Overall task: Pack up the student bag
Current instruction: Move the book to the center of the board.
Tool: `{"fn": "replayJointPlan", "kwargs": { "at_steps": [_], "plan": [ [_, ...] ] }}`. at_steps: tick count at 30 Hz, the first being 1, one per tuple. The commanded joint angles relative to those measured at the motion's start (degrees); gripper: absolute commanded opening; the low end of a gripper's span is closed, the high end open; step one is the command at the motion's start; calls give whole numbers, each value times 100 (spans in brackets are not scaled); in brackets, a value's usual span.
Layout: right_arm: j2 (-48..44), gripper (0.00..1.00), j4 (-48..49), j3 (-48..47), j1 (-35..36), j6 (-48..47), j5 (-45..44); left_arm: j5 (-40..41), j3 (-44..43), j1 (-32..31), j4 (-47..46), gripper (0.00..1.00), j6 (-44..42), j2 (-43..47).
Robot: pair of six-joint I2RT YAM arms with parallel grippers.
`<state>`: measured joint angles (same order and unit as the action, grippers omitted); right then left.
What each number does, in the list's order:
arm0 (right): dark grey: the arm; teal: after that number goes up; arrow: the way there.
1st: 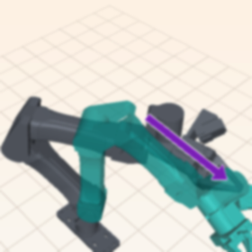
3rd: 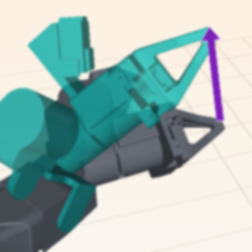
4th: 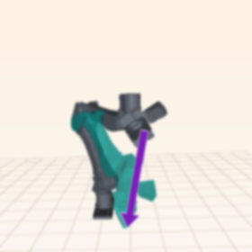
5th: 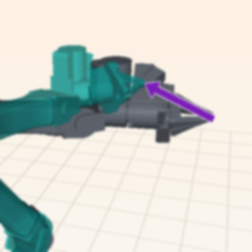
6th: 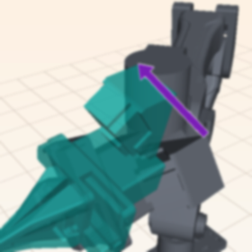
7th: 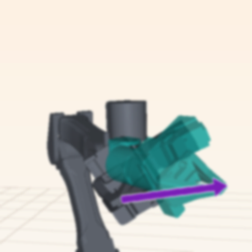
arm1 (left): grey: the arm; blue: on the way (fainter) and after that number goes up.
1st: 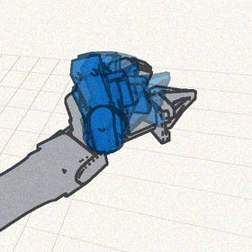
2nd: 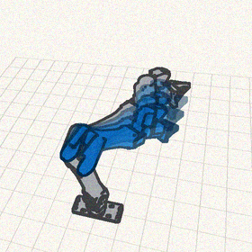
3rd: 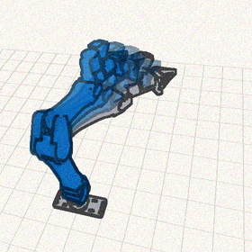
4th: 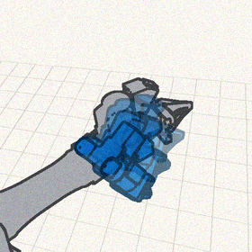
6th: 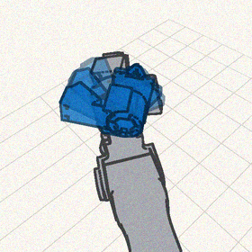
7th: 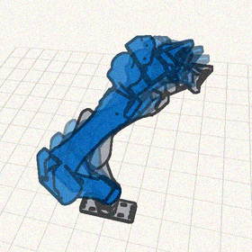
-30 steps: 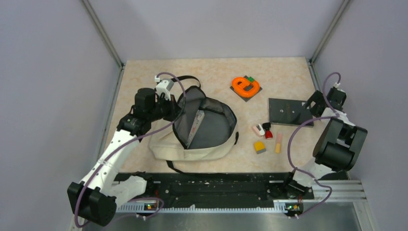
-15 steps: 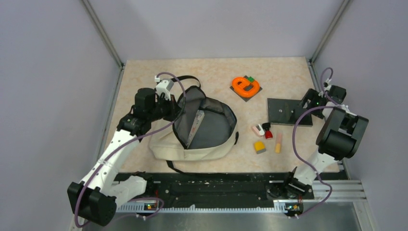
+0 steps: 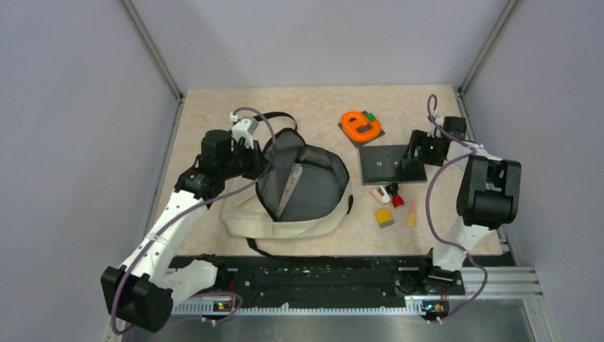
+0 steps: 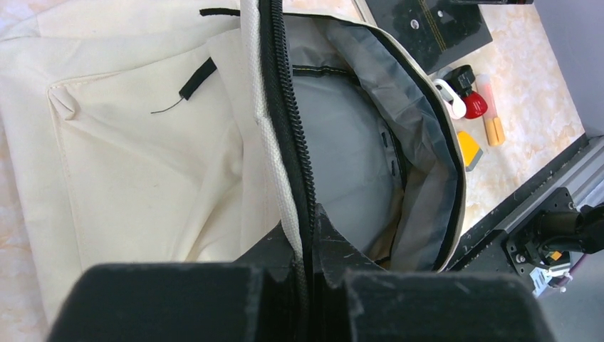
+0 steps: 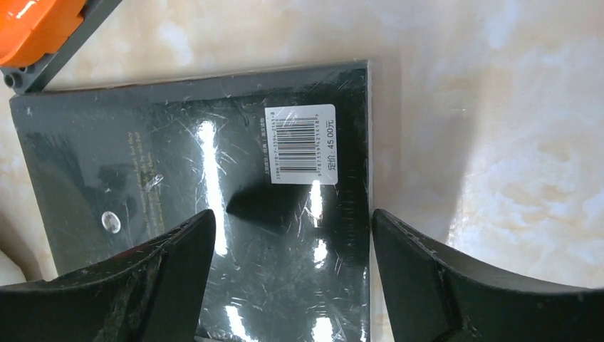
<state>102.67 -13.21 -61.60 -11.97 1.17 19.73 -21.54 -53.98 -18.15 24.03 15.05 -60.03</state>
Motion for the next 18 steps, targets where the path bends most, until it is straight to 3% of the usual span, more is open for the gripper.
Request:
{"fn": "replayJointPlan", "kwargs": {
  "at_steps": [1, 5, 6, 9, 11, 14, 18],
  "plan": [
    [-321, 80, -253, -163, 21, 124, -189, 102, -176, 22, -237, 0, -129, -34],
    [-81, 83, -463, -510, -32, 107, -374, 273, -248, -19, -112, 0, -337, -26],
    [21, 83, -508, -587, -95, 118, -303, 195, -311, -52, -53, 4, -400, -31],
    [275, 83, -547, -751, -253, 190, -136, 189, -614, -255, 24, 44, -433, -37],
    [372, 83, -530, -805, -340, 235, -28, 376, -990, -540, 141, 62, -452, -111],
    [415, 83, -464, -807, -410, 246, 101, 1037, -1744, -1260, 274, 75, -529, -387],
    [454, 83, -387, -777, -513, 238, 394, 922, -2251, -1849, -201, 79, 28, -1039]
  ]
}}
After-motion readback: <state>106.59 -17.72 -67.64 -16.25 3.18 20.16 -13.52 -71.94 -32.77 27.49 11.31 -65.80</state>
